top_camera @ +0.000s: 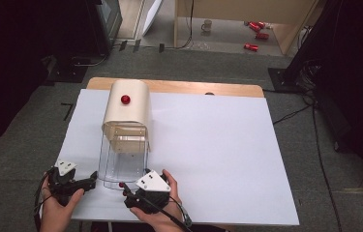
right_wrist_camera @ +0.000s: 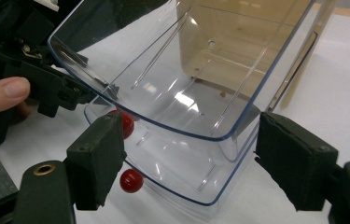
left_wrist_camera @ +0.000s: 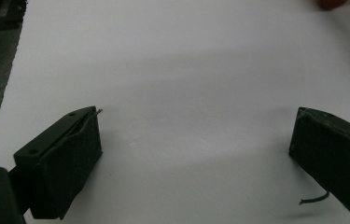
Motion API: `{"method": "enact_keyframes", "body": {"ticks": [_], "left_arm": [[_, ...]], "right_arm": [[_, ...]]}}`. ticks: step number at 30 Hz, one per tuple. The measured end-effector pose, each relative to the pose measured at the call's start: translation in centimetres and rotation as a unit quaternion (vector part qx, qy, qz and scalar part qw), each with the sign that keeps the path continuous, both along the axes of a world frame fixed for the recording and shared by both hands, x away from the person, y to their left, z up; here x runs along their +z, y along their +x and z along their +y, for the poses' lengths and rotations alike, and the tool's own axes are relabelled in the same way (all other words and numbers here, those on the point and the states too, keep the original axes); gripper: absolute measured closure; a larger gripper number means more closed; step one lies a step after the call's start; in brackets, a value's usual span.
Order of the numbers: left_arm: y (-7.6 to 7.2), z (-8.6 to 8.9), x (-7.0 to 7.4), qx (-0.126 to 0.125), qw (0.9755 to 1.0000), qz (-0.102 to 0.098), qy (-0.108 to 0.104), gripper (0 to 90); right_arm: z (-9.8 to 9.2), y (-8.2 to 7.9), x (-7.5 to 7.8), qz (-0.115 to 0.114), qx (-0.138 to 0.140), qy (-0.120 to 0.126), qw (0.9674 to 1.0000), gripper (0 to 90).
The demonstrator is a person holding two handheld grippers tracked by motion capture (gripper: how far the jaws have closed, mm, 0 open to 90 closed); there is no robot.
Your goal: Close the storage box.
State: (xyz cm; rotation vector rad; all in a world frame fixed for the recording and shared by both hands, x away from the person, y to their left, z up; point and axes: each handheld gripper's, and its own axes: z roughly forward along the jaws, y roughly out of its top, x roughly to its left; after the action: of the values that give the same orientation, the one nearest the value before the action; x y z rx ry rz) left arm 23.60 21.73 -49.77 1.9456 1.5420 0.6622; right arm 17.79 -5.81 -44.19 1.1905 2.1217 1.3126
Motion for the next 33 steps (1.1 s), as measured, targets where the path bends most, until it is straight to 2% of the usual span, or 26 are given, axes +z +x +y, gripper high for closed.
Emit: {"method": "enact_keyframes", "body": {"ticks": [4,7,10,14,22,28,33], "left_arm": [[0.0,0.0,0.0,0.0,1.0,0.0,0.0,2.3],[0.0,0.0,0.0,0.0,1.0,0.0,0.0,2.3],[0.0,0.0,0.0,0.0,1.0,0.0,0.0,2.3],[0.0,0.0,0.0,0.0,1.0,0.0,-0.001,2.3],[0.0,0.0,0.0,0.0,1.0,0.0,0.0,2.3],[0.0,0.0,0.0,0.0,1.0,0.0,0.0,2.3],[0.0,0.0,0.0,0.001,1.0,-0.001,-0.001,2.3]], "right_arm": [[0.1,0.2,-0.3,0.002,-0.001,-0.013,0.9999,25.1],[0.1,0.4,-0.3,0.002,-0.002,-0.01,0.9999,26.2],[0.0,0.5,-0.1,-0.001,-0.002,-0.005,1.0,31.5],[-0.1,0.6,0.2,-0.009,0.001,-0.006,0.9999,32.5],[-0.6,0.9,1.0,-0.018,-0.006,0.008,0.9998,37.9],[-0.9,1.6,1.8,-0.032,-0.019,0.01,0.9993,46.8],[-1.3,2.4,2.1,-0.033,-0.034,0.016,0.9987,54.3]]}}
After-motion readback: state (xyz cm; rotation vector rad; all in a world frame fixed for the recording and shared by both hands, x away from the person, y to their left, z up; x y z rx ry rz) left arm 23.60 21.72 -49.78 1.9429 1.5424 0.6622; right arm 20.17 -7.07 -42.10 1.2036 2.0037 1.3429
